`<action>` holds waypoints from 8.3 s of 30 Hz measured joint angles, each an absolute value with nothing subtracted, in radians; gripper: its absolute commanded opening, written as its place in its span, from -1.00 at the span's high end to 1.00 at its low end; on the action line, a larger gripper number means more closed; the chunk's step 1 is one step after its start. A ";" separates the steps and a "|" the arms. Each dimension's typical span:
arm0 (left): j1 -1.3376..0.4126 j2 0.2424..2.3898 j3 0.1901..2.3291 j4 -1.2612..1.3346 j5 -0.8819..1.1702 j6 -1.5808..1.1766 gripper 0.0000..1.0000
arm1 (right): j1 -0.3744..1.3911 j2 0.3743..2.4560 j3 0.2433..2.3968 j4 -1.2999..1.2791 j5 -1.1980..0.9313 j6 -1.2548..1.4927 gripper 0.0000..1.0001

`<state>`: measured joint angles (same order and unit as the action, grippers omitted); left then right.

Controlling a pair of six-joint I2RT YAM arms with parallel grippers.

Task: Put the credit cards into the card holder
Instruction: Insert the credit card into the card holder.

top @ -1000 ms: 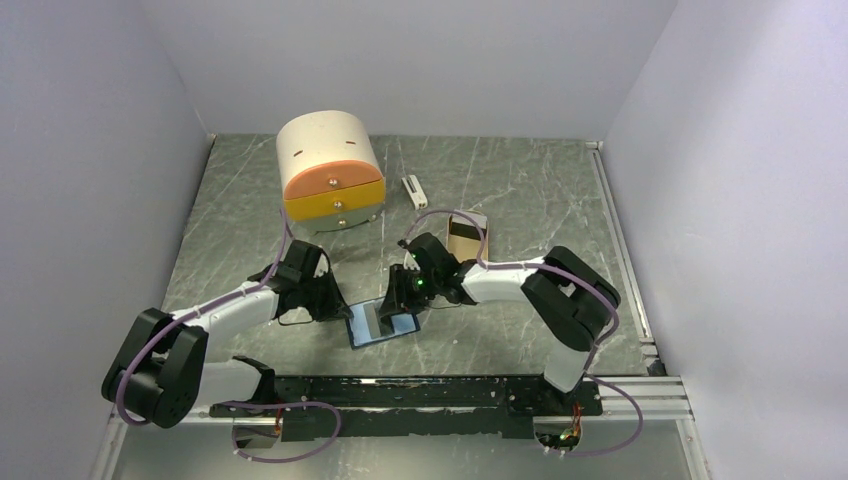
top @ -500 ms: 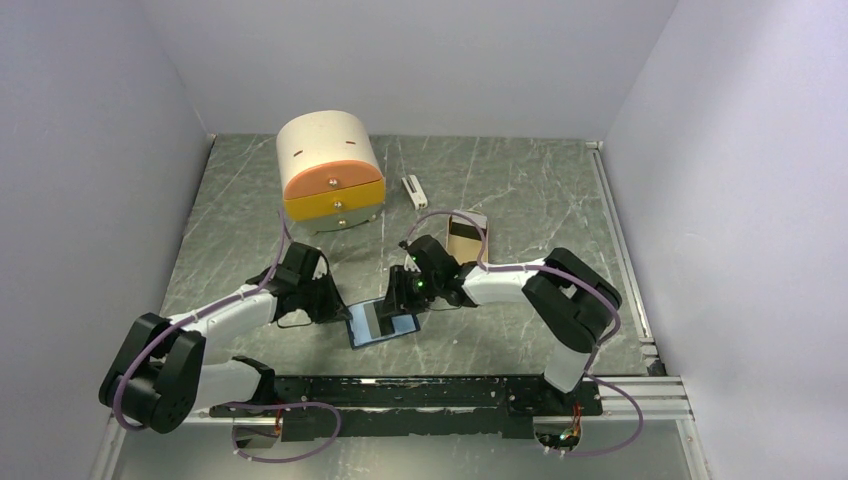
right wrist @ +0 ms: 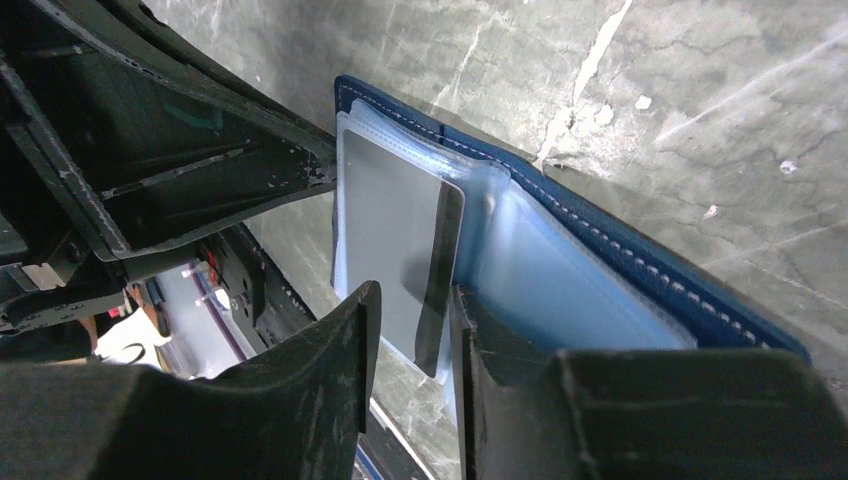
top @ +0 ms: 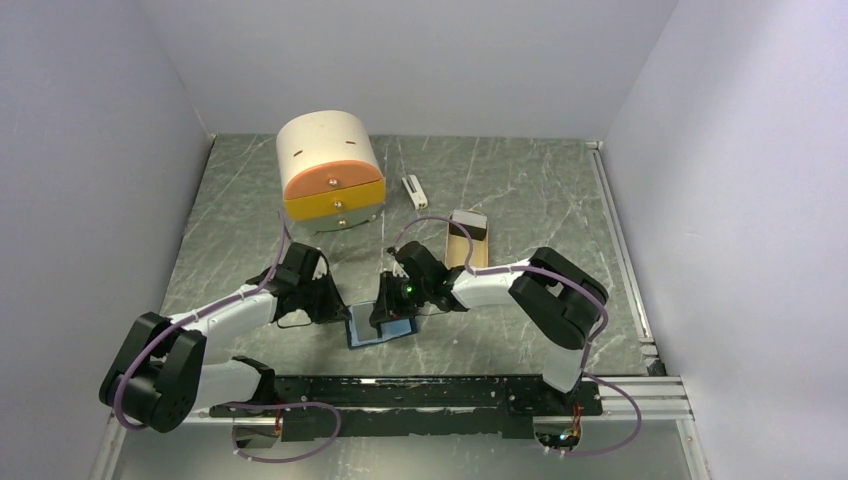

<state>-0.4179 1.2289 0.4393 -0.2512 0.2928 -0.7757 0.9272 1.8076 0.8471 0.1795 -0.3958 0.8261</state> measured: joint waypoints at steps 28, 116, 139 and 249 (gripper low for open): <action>-0.418 1.283 0.469 -0.224 0.360 -0.759 0.77 | 0.937 1.709 0.817 0.079 -0.310 0.790 0.32; -0.546 1.322 0.613 -0.242 0.349 -0.749 0.82 | 0.884 1.647 0.749 0.050 -0.202 0.671 0.60; -0.567 1.255 0.638 -0.327 0.292 -0.775 0.77 | 0.884 1.644 0.733 0.083 -0.204 0.676 0.59; -0.592 1.285 0.493 -0.092 0.365 -0.845 0.34 | 0.886 1.653 0.729 0.109 -0.216 0.680 0.60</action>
